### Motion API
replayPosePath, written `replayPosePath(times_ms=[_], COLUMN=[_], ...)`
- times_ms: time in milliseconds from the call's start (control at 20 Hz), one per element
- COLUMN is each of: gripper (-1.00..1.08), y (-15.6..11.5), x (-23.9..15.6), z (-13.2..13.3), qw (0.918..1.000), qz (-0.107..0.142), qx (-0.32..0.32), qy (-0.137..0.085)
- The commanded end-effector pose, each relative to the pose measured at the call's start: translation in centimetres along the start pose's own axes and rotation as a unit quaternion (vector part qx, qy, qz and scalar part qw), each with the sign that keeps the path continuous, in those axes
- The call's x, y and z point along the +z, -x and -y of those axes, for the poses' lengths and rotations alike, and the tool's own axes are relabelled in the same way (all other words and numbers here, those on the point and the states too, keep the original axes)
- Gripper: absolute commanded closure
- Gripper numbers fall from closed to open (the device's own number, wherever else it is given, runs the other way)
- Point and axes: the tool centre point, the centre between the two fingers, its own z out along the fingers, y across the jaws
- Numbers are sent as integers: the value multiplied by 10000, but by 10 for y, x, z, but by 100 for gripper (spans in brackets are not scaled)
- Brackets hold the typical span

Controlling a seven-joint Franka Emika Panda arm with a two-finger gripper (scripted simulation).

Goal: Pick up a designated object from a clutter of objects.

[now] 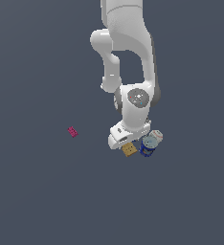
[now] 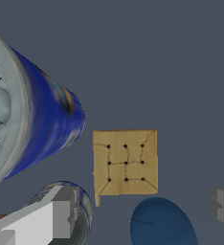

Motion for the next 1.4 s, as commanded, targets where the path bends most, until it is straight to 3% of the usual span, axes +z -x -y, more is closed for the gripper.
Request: replayPosePath(times_ms=[0, 450, 1200, 1250, 1350], gripper=[-92, -92, -92, 108, 108], y=[-1, 0, 0, 0, 0], x=[8, 15, 62, 62, 62], z=[5, 7, 8, 8, 8], qw=[10000, 9999, 9999, 9999, 9999], qz=[-17, -16, -22, -22, -22], qx=[-95, -131, -146, -146, -146], qy=[-8, -15, -14, -14, -14])
